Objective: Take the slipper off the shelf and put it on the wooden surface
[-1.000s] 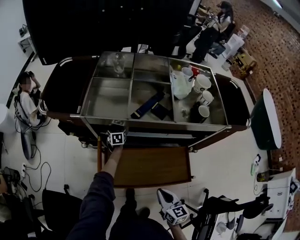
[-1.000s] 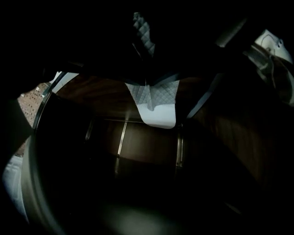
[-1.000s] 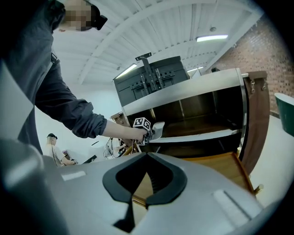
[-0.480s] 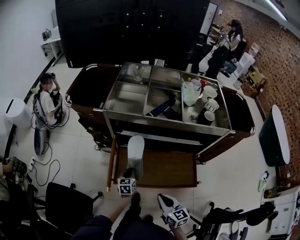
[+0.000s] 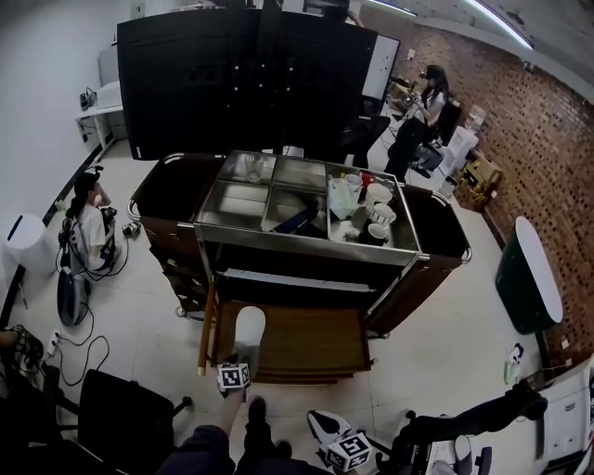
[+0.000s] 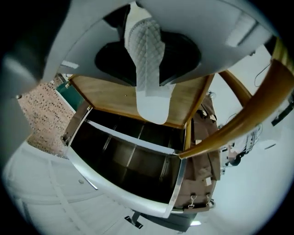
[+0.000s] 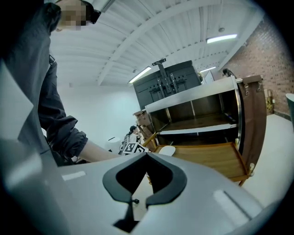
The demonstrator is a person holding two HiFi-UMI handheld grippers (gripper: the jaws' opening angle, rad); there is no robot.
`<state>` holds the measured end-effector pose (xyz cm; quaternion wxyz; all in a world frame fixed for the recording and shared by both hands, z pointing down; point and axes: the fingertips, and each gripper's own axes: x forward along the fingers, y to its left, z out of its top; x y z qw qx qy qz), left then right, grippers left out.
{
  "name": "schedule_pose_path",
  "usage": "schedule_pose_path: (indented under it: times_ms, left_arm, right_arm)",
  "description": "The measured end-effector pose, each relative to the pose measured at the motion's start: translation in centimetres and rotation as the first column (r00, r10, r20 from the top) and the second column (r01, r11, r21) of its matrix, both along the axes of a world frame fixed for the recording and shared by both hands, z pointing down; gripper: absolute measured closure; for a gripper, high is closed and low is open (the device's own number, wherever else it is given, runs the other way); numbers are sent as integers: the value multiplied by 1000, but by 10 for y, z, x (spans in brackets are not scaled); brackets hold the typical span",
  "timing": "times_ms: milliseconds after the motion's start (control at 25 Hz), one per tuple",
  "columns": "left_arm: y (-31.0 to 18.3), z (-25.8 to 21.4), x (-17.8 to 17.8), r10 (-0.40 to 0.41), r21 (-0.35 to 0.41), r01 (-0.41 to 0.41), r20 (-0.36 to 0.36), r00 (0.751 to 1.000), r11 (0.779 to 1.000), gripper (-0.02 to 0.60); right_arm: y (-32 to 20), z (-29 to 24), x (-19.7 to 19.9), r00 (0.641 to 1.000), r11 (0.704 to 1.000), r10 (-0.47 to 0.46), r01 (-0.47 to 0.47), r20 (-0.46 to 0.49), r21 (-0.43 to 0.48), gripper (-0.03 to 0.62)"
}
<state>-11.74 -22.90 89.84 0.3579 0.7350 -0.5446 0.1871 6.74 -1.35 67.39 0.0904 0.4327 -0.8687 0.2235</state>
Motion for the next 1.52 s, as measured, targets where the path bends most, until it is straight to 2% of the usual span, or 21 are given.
schedule_pose_path:
  times_ms: [120,200,320,400,480,600,680,800,1000,1200,1520]
  left_arm:
    - [28,-34,13,39,81,-41,28,999,996,413]
    - [63,-55,28,85,132,-89,32,996,987,414]
    - [130,-87,54,155,187,-148,-21,988,971,420]
    - [176,-107,64,165,202,-149,-65,984,968,454]
    - [219,-123,70,152,205,-127,-111,982,971,565]
    - [267,-137,81,187,198,-155,-156,970,968,566]
    - [273,-148,76,201,202,-165,-171,965,965,566]
    - [258,-169,65,170,230,-117,-227,959,966,566]
    - [264,-192,84,180,272,-100,-287,941,957,566]
    - [266,-202,101,258,312,-171,-262,930,934,565]
    - [266,-203,116,306,314,-220,-256,917,924,565]
  right_arm:
    - [20,-4,4,1000,1000,-3,3,18,23,595]
    - [28,-4,5,1000,999,-5,4,30,36,595]
    - [37,3,1,999,999,-26,24,43,43,595]
    - [41,5,-6,997,997,-59,57,42,47,595]
    - [43,3,-14,995,994,-91,88,46,63,595]
    - [45,0,-20,992,991,-114,109,56,75,595]
    - [47,-3,-22,991,990,-116,110,68,83,595]
    - [46,-4,-27,989,987,-133,126,70,97,595]
    - [48,-9,-33,985,983,-157,149,76,104,595]
    - [49,-8,-30,987,983,-153,147,46,106,595]
    - [50,-6,-12,995,990,-102,101,8,101,595]
